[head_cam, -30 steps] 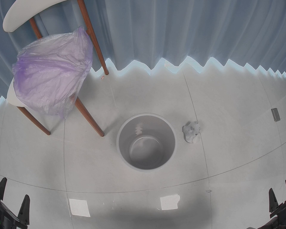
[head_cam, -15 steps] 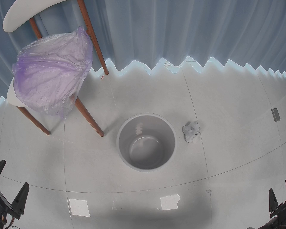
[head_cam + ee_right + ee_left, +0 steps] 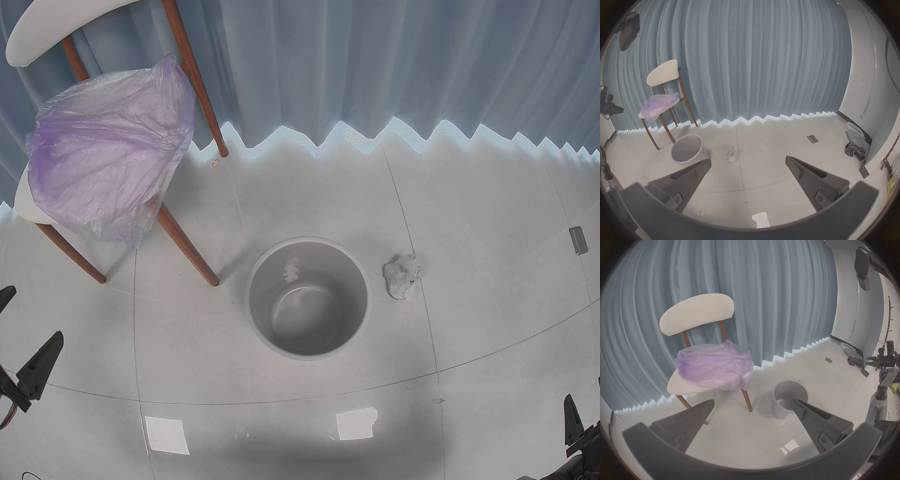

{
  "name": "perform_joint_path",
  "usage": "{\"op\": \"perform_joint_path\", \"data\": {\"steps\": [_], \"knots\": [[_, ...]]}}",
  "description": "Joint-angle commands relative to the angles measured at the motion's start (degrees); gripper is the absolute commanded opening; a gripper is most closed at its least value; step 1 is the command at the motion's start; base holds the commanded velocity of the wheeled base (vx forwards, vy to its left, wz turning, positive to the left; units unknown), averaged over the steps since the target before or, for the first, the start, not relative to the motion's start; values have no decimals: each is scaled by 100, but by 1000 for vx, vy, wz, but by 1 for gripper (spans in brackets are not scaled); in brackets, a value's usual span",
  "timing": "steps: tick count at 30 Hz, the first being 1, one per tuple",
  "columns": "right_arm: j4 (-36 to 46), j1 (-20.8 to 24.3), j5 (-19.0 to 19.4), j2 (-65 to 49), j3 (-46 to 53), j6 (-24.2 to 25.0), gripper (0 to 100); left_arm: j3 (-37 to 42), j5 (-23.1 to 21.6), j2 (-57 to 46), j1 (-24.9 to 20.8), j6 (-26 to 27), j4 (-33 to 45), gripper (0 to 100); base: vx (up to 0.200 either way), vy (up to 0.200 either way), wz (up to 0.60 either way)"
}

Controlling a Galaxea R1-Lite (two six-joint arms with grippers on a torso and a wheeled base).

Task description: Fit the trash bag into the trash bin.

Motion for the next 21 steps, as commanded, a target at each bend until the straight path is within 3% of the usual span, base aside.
{"op": "perform_joint_path", "data": {"steps": [1, 10, 21], "knots": [[-1, 0, 1, -96, 101, -2, 100, -425, 3, 811, -295, 366, 3, 100, 0, 0, 0], [-1, 0, 1, -96, 101, -2, 100, -1093, 82, 1761, -980, 454, 3, 100, 0, 0, 0], [-1, 0, 1, -96, 101, -2, 100, -1866, 91, 2719, -1156, 832, -6, 100, 0, 0, 0]]}}
